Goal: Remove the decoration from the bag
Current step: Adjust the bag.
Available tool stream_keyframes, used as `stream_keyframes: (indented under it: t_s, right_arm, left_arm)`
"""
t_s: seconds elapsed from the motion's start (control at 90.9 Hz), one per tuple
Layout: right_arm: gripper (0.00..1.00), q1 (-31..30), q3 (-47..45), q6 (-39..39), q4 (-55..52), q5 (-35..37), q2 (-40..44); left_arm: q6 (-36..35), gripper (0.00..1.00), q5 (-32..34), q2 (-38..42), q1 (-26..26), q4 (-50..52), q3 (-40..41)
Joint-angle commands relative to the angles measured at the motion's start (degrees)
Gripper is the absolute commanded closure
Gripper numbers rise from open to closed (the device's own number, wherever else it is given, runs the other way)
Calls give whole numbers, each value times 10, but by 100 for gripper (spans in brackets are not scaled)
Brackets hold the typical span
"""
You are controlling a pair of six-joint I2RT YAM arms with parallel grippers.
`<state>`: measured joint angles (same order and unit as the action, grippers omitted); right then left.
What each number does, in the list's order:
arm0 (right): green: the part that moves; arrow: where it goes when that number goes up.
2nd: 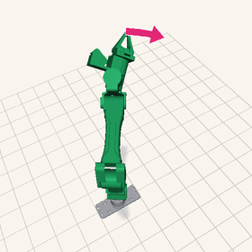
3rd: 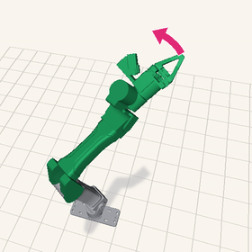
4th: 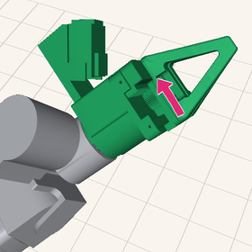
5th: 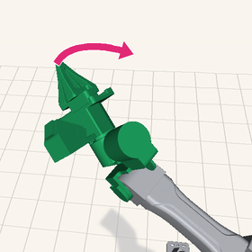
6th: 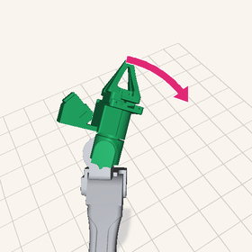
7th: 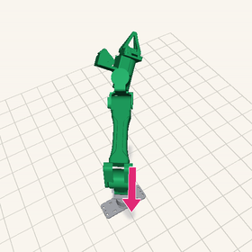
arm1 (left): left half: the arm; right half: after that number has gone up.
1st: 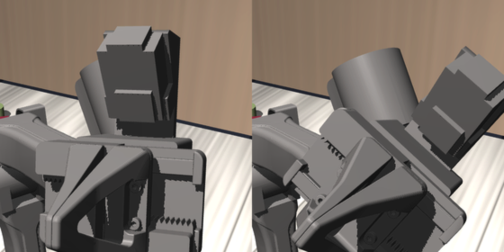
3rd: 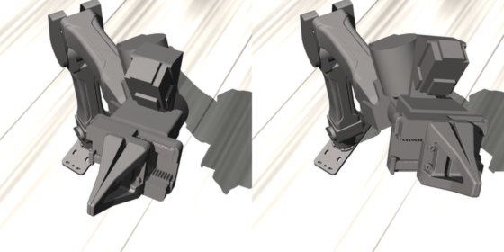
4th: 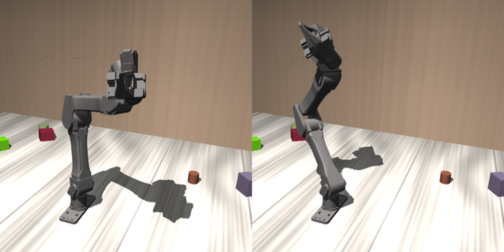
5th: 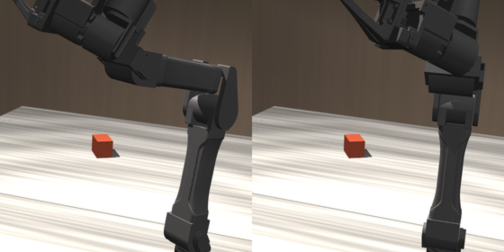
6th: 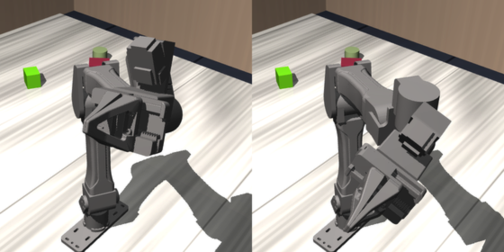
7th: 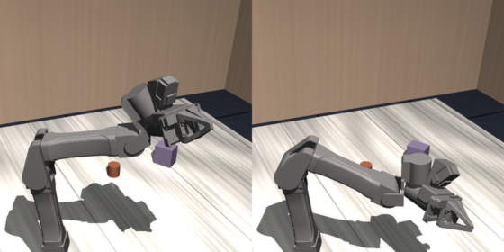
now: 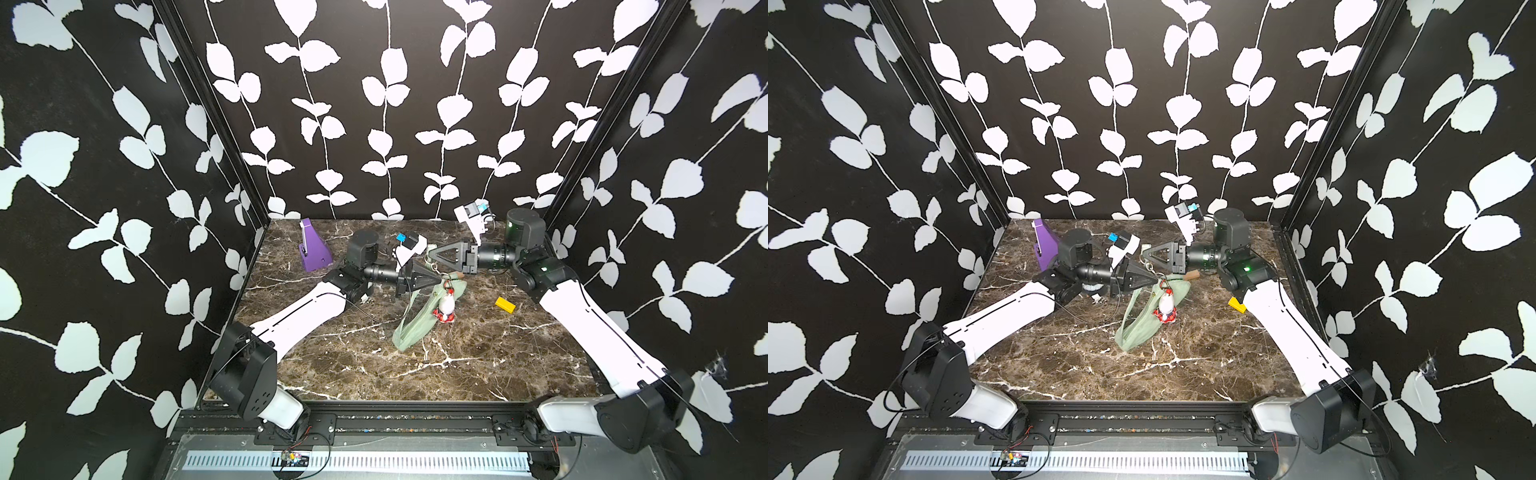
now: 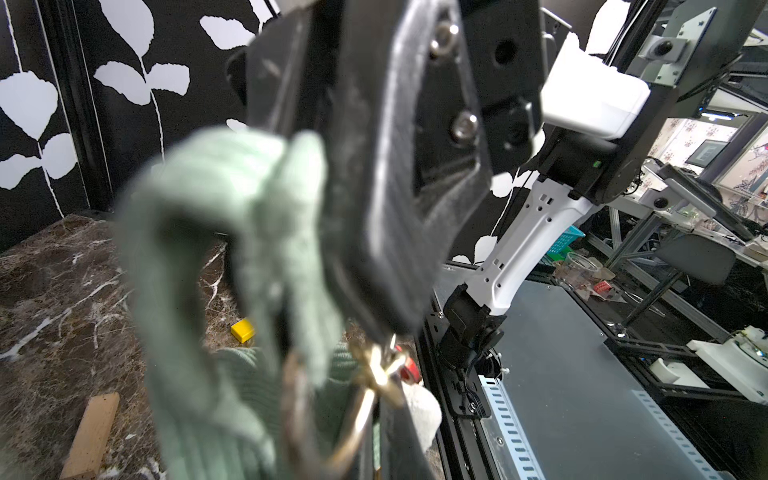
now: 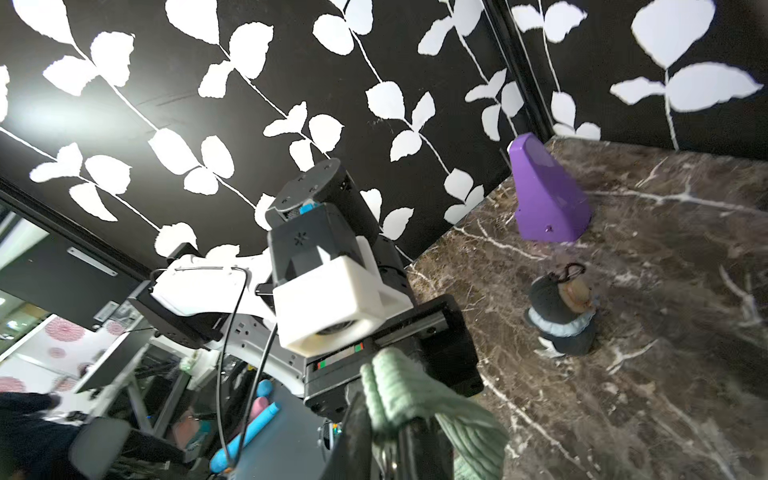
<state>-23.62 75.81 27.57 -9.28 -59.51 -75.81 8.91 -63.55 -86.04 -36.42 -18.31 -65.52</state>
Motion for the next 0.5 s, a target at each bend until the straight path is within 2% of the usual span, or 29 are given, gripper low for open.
stream_keyframes:
  t_s: [0.0,0.077,0.132,0.33,0.484]
  right_arm:
    - [45,-2,12,-46,-30,34,16]
    - [33,-1,14,-75,-64,57,30]
    - [29,0,18,-97,-91,71,41]
    - [26,31,12,-127,-134,78,62]
    - [24,57,3,-137,-155,82,60]
  left_arm:
    - [53,100,11,10,-4,-80,12]
    - [77,100,22,9,-4,-119,25]
    - [89,100,31,9,-2,-138,35]
    - [124,100,45,1,4,-192,45]
    - [158,100,28,-14,7,-233,39]
